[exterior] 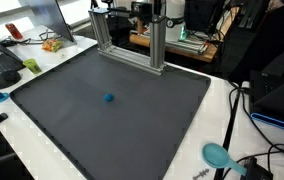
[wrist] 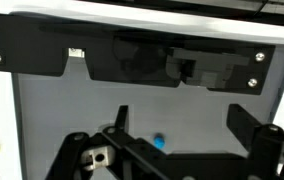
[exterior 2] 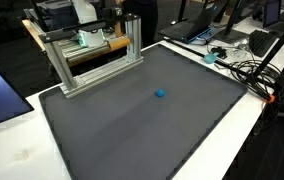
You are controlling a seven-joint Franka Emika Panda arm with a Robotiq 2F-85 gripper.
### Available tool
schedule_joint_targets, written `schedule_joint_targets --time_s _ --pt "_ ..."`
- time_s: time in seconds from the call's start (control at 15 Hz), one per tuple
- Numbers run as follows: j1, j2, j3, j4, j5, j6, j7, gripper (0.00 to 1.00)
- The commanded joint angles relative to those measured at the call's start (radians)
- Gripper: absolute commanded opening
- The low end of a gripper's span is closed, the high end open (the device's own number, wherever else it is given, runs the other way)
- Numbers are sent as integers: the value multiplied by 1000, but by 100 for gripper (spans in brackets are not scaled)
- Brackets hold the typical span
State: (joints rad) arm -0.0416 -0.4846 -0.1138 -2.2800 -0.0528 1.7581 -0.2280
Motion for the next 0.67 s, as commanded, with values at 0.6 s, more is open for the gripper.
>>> schedule_joint_targets --time_s 0.6 --pt "23 -149 91 -127 -3 64 149 100"
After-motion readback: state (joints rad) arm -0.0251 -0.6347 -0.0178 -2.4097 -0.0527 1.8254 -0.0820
